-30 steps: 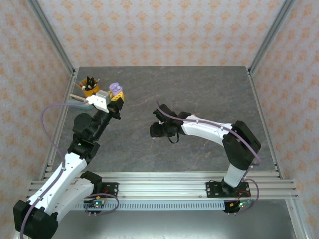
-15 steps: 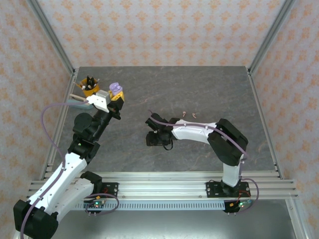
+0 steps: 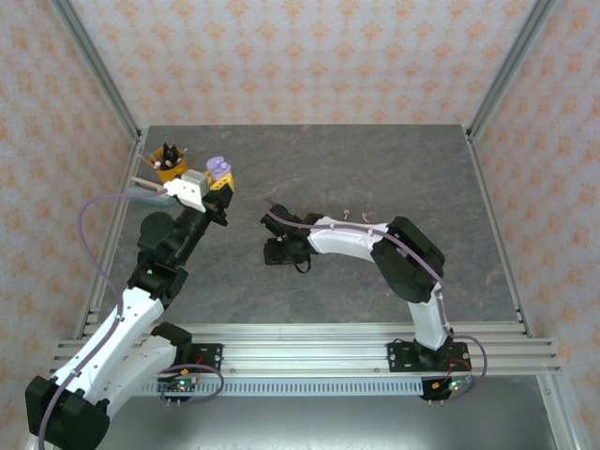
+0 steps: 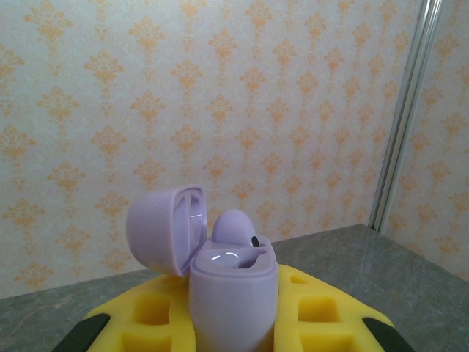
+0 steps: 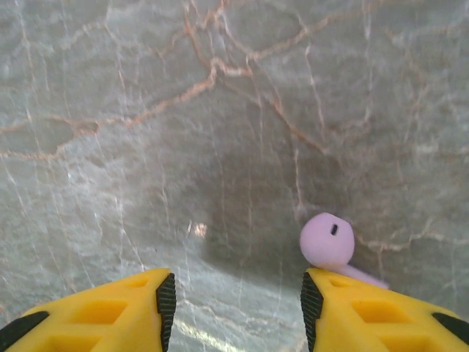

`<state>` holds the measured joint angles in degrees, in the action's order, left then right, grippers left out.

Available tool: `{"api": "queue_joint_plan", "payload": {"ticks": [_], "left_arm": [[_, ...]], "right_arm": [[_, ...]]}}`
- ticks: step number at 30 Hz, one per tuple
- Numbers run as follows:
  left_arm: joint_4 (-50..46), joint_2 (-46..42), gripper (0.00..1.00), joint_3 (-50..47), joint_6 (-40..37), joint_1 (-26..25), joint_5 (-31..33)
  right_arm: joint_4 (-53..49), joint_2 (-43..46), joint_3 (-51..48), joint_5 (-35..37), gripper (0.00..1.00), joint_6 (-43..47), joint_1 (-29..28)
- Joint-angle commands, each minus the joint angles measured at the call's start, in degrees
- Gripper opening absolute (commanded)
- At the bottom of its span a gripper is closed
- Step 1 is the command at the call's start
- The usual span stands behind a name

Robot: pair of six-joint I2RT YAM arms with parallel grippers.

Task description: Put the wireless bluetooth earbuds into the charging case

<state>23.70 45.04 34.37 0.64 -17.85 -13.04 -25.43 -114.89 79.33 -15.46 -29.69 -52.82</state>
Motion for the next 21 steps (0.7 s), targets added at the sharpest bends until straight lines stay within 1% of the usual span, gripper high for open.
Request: {"api": "queue_joint_plan", "payload": {"ticks": [1, 5, 7, 11, 14, 16, 21], "left_arm": [[0.32, -0.12, 0.00, 0.52, 0.35, 0.33, -0.59], [-0.09, -0.43, 0.00, 0.70, -0.41, 0.36, -0.17], [0.09, -0.48, 0.00, 0.44, -0.34, 0.35, -0.13], [0.42, -0.39, 0.00, 0.06, -0.12, 0.35, -0.12], [-0.23, -0.56, 0.00, 0.21, -0.46, 0.33, -0.12], [-0.24, -0.56, 0.00, 0.26, -0.56, 0.36, 0.03], [-0.23, -0.65, 0.00, 0.35, -0.12, 0.35, 0.02]], "right_arm": [[-2.05, -0.47, 3.05, 0.35, 0.49, 2.02, 1.51], [-1.45, 3.83, 0.87, 0.41, 0.48, 3.19, 2.34], [-2.54, 4.50, 0.71, 1.41, 0.48, 4.38, 3.27], [-7.30, 1.86, 4.09, 3.84, 0.49, 7.32, 4.74], [-13.78, -1.84, 10.10, 5.23, 0.49, 8.96, 4.79], [-17.37, -4.01, 13.27, 6.20, 0.49, 8.99, 4.58], [-21.19, -6.30, 16.82, 7.58, 0.49, 7.49, 3.89]]}}
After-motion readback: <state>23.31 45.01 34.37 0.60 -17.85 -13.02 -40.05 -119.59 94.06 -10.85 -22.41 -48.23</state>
